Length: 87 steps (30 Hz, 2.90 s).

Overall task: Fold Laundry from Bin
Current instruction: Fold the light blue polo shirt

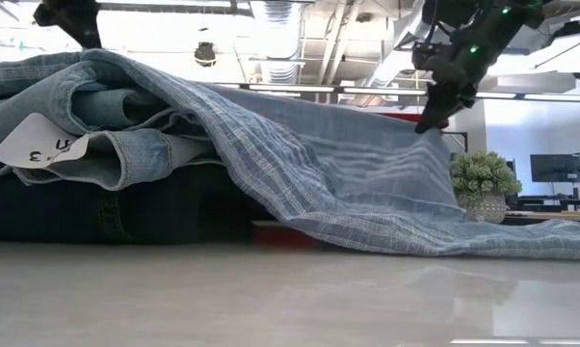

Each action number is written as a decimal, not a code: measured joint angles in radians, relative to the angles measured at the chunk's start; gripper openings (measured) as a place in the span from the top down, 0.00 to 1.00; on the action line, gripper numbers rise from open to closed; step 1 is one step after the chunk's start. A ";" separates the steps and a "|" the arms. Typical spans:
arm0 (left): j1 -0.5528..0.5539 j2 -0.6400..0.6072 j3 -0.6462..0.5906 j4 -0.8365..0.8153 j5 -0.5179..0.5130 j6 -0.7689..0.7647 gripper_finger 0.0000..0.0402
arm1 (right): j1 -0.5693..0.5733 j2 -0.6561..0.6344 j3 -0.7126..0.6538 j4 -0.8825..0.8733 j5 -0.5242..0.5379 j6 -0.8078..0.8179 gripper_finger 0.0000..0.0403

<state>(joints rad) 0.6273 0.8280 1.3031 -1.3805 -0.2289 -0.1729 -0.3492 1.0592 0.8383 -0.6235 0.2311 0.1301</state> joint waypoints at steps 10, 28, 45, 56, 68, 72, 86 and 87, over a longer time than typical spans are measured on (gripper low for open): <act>0.000 0.041 0.137 -0.030 0.081 0.052 1.00 | -0.011 -0.004 0.000 -0.005 -0.097 -0.077 0.95; -0.395 0.060 -0.110 -0.110 0.649 -0.362 1.00 | 0.550 0.094 0.000 -0.162 -0.209 0.407 0.95; -0.703 0.060 -0.198 -0.068 0.717 -0.722 1.00 | 0.484 0.200 0.000 -0.170 -0.596 0.292 0.70; -0.889 0.110 -0.244 0.035 0.669 -0.899 1.00 | 0.232 0.113 -0.001 0.069 -0.643 0.128 0.58; -1.038 0.151 -0.361 0.136 0.661 -1.053 0.81 | 0.149 0.167 -0.001 0.082 -0.655 0.047 0.59; -1.057 0.112 -0.351 0.126 0.656 -1.070 0.66 | 0.130 0.172 -0.001 0.084 -0.674 0.044 0.59; -1.055 0.003 -0.083 0.072 -0.026 -1.128 0.52 | 0.104 0.169 -0.157 0.069 -0.734 0.439 0.59; -1.053 0.023 -0.095 0.139 -0.067 -1.059 0.52 | 0.121 0.162 -0.174 0.062 -0.732 0.482 0.59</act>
<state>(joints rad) -0.4260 0.8511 1.2086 -1.2412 -0.2956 -1.2318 -0.2284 1.2217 0.6639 -0.5619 -0.5009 0.6122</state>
